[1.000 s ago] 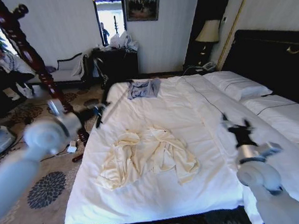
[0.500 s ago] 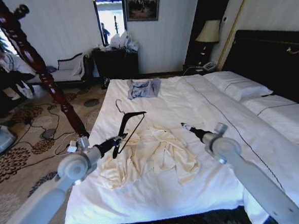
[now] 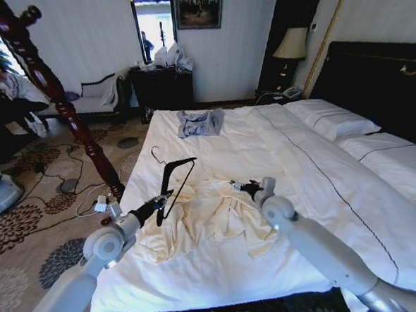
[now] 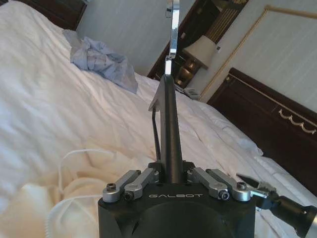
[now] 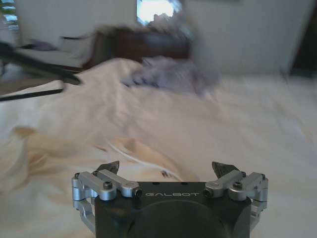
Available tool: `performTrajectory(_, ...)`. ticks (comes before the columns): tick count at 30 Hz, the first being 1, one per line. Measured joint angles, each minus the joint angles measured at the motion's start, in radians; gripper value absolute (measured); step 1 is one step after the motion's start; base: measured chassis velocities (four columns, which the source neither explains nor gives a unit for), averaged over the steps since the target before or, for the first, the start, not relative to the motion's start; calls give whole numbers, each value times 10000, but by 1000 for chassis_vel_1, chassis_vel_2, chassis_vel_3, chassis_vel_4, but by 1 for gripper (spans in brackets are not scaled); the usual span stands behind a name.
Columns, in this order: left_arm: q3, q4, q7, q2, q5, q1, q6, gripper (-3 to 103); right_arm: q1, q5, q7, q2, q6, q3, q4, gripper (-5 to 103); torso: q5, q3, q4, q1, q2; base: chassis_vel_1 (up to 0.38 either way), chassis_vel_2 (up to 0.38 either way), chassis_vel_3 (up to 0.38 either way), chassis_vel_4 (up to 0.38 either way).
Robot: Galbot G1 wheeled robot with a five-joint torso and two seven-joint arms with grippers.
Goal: Pick up the clothes from the bed and hang them on the clothes hanger.
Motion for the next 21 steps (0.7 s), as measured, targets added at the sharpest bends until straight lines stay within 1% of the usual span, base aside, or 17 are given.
performTrajectory(1,-32,49,116,52,-15,60,-8,18,23,-723,-238,-73,276,-291,-84,100,-2,0,1,0,0,0,0,0,0)
performTrajectory(2,-32,49,116,52,-15,60,-8,18,23,-723,-238,-73,276,-291,-84,100,-2,0,1,0,0,0,0,0,0)
performTrajectory(3,-53,76,180,76,-37,105,-12,18,63,-1114,-364,-104,465,-479,-164,100,1,0,0,0,0,0,0,0,0)
performTrajectory(4,-132,116,328,123,-107,241,-12,18,314,-1911,-815,-141,969,-963,-465,100,1,0,1,-1,0,0,0,0,0)
performTrajectory(5,-184,123,427,152,-132,341,-12,18,643,-2375,-1056,-119,1252,-1365,-759,100,0,0,3,-1,0,0,0,0,0)
performTrajectory(6,-223,122,481,171,-135,421,-12,18,1095,-2710,-1177,1,1436,-1818,-1155,100,-1,0,6,0,0,0,0,0,0)
performTrajectory(7,-223,122,481,171,-135,421,-12,18,1095,-2710,-1177,1,1436,-1818,-1155,100,-1,0,6,0,0,0,0,0,0)
performTrajectory(8,-244,115,486,177,-115,450,-15,18,1394,-2768,-1202,119,1490,-2081,-1424,100,0,0,7,-1,0,0,0,0,0)
performTrajectory(10,-293,126,485,179,28,460,-69,18,1948,-2411,-1199,430,1423,-2514,-1962,100,-1,0,6,0,0,0,0,0,0)
performTrajectory(11,-293,126,485,179,28,460,-69,18,1948,-2411,-1199,430,1423,-2514,-1962,100,-1,0,6,0,0,0,0,0,0)
performTrajectory(14,-505,277,462,133,123,385,-134,18,2474,-1098,-963,1051,1171,-2866,-2832,100,1,1,4,0,-1,0,0,0,0)
performTrajectory(15,-575,337,449,130,124,365,-143,18,2546,-843,-868,1215,1148,-2874,-3004,100,-1,1,4,0,0,0,0,0,0)
performTrajectory(16,-575,337,449,130,124,365,-143,18,2546,-843,-868,1215,1148,-2874,-3004,100,-1,1,4,0,0,0,0,0,0)
performTrajectory(18,-719,546,426,152,155,328,-156,18,2690,-310,-481,1744,1048,-2875,-3357,100,0,1,4,1,-1,0,0,0,0)
performTrajectory(19,-760,617,423,158,175,309,-167,18,2744,-261,-312,1922,977,-2899,-3450,100,-2,1,4,0,0,0,0,0,0)
performTrajectory(20,-760,617,423,158,175,309,-167,18,2744,-261,-312,1922,977,-2899,-3450,100,-2,1,4,0,0,0,0,0,0)
performTrajectory(21,-793,677,420,145,195,273,-174,18,2801,-258,-106,2118,903,-2951,-3555,102,-2,0,3,0,0,0,0,0,0)
